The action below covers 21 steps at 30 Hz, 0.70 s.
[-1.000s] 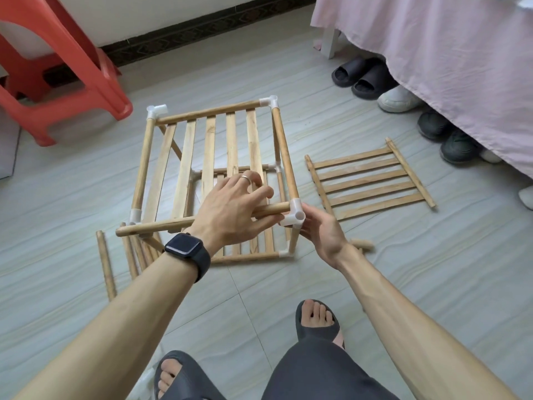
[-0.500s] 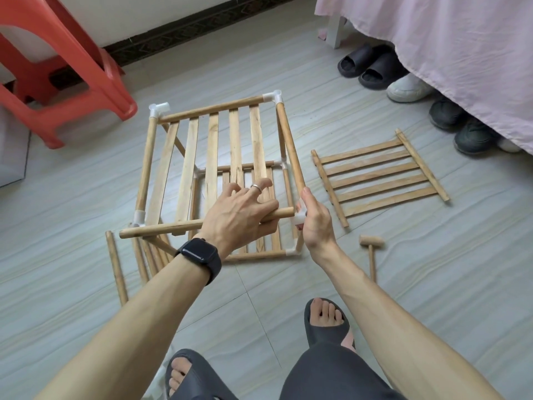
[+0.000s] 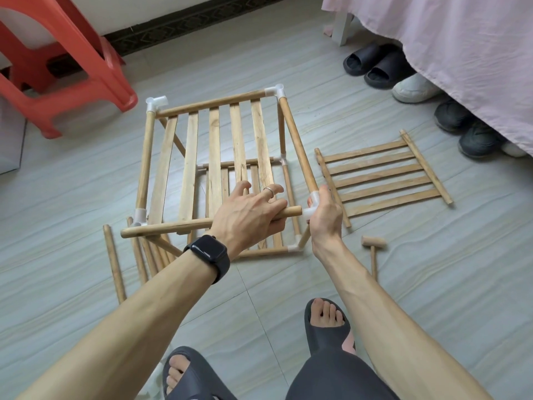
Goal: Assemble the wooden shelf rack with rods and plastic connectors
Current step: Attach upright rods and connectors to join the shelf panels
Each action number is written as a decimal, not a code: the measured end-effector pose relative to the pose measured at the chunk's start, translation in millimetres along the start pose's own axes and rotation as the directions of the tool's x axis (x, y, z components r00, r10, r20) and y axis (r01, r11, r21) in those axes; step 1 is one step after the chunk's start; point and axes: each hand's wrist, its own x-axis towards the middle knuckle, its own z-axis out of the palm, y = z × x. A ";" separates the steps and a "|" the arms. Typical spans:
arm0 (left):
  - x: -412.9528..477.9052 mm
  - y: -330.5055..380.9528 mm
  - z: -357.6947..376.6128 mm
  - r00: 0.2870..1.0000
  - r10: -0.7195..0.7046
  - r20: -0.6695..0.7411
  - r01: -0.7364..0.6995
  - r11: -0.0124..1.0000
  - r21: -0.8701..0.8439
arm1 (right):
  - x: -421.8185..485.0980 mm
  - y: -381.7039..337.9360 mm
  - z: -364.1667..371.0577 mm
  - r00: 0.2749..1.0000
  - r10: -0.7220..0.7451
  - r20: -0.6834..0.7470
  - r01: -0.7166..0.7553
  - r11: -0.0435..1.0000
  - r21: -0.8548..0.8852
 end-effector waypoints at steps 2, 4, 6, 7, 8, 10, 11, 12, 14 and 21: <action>0.6 0.8 0.0 1.000 -0.010 0.019 0.010 1.000 0.023 | 1.7 -2.3 3.1 0.999 -0.001 -0.040 0.002 1.000 0.006; 0.6 4.2 0.1 1.000 -0.017 0.001 0.016 1.000 0.025 | 4.7 -4.0 3.1 0.999 -0.028 -0.044 0.026 0.999 -0.042; 2.4 10.8 -2.1 0.999 -0.035 -0.026 0.035 0.999 -0.015 | 6.8 -6.5 -1.7 0.998 -0.053 -0.023 0.051 0.995 -0.083; 3.8 14.1 -3.6 0.999 -0.039 -0.024 0.038 0.998 -0.047 | 7.2 -8.5 -6.0 0.998 -0.058 -0.010 0.057 0.994 -0.090; 5.0 16.2 -5.9 0.999 -0.038 -0.020 0.036 0.995 -0.093 | 9.4 -10.0 -10.0 0.998 -0.057 0.008 0.057 0.993 -0.099; 4.4 17.3 -10.4 0.999 -0.027 -0.032 0.020 0.980 -0.200 | 16.5 -11.4 -19.8 0.999 -0.047 0.009 0.048 0.991 -0.126; 0.3 12.0 -15.0 0.998 -0.026 -0.050 0.013 0.972 -0.235 | 17.6 -14.2 -23.2 0.999 -0.049 0.005 0.049 0.986 -0.161; -5.3 3.9 -19.4 0.997 -0.030 -0.066 0.012 0.966 -0.257 | 17.9 -16.6 -26.6 0.998 -0.066 0.006 0.065 0.976 -0.206; -20.9 -19.3 -24.1 0.992 -0.101 -0.080 0.076 0.958 -0.275 | 18.5 -20.4 -30.1 0.991 -0.125 0.041 0.131 0.940 -0.314; -87.2 -93.5 -12.7 0.437 -0.877 0.198 0.877 0.367 -0.309 | -26.2 -48.6 -12.8 0.642 -0.735 0.219 0.701 0.447 -0.556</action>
